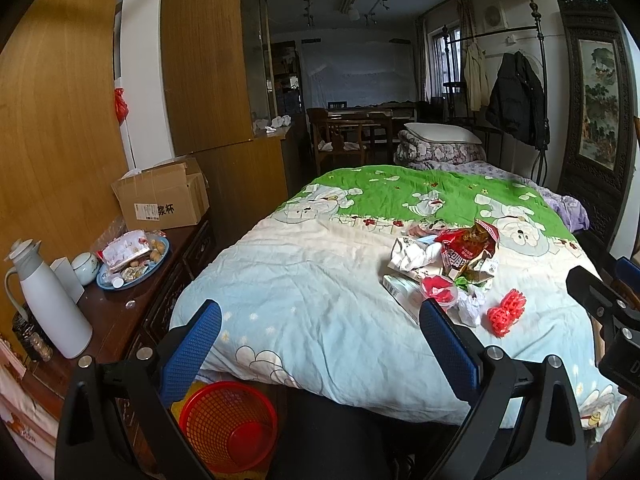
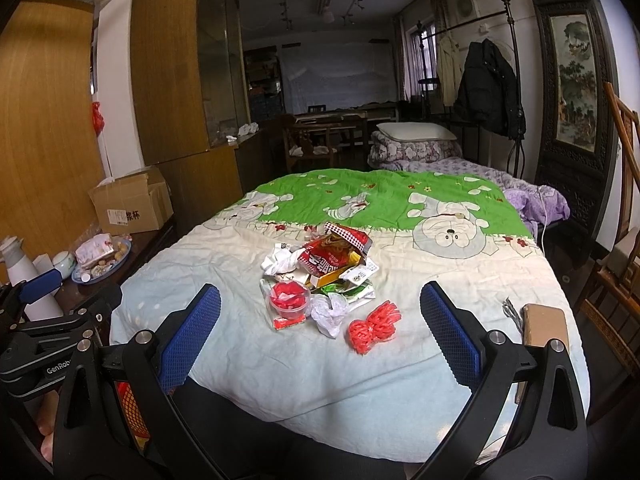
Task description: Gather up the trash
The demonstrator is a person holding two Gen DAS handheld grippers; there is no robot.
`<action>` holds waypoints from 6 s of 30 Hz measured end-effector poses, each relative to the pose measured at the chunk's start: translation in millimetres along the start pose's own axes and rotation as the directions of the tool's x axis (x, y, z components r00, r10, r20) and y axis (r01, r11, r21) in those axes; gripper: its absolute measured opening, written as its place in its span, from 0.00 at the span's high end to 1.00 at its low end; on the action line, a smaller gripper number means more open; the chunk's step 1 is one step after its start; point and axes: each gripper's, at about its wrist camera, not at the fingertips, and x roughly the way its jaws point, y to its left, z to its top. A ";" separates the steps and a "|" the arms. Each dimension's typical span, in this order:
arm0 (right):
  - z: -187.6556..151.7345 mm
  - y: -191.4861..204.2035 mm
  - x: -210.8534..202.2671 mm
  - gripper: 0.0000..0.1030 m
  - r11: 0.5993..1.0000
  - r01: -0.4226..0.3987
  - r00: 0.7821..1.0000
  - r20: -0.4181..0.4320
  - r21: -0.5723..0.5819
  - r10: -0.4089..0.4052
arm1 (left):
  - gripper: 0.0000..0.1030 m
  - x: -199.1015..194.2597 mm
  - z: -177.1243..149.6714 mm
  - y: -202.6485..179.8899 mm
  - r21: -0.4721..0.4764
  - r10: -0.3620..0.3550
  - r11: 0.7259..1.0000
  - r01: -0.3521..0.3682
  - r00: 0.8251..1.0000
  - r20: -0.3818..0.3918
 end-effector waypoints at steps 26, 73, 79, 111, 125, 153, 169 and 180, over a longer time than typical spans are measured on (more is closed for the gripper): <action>-5.0 0.4 11.8 0.07 1.000 -0.006 0.999 -0.036 0.004 0.006 | 0.06 9.6 -3.5 -3.8 0.009 -0.004 1.000 0.005 1.000 -0.024; -55.5 -114.8 175.3 0.07 0.967 0.024 0.957 -0.286 0.254 0.051 | 0.08 251.9 -3.0 -101.4 0.028 -0.355 0.920 0.391 0.862 -0.360; -59.5 -111.0 180.3 0.07 0.972 0.001 0.953 -0.294 0.235 0.070 | 0.33 250.4 -0.9 -104.4 0.029 -0.406 0.897 0.441 0.847 -0.343; -2.3 -49.1 71.7 0.75 0.964 -0.235 0.970 -0.027 0.122 0.240 | 0.47 89.2 35.4 -9.4 0.005 -0.371 0.928 0.373 0.925 -0.083; 5.4 51.4 -34.4 0.75 0.880 -0.471 0.877 0.071 -0.063 0.475 | 0.47 -35.4 -1.5 97.7 -0.038 -0.159 0.986 0.162 0.984 0.074; -74.4 224.8 151.7 0.75 0.774 -0.623 0.723 -0.464 -0.118 0.511 | 0.09 150.2 -130.6 234.1 -0.200 0.095 0.963 -0.182 0.920 -0.380; -94.1 303.3 177.1 0.51 0.668 -0.732 0.612 -0.558 -0.132 0.561 | 0.06 144.5 -145.8 286.9 -0.211 0.269 0.905 -0.370 0.880 -0.391; -67.8 256.4 164.3 0.34 0.729 -0.678 0.682 -0.452 -0.095 0.575 | 0.06 126.1 -114.1 248.7 -0.145 0.276 0.931 -0.335 0.905 -0.323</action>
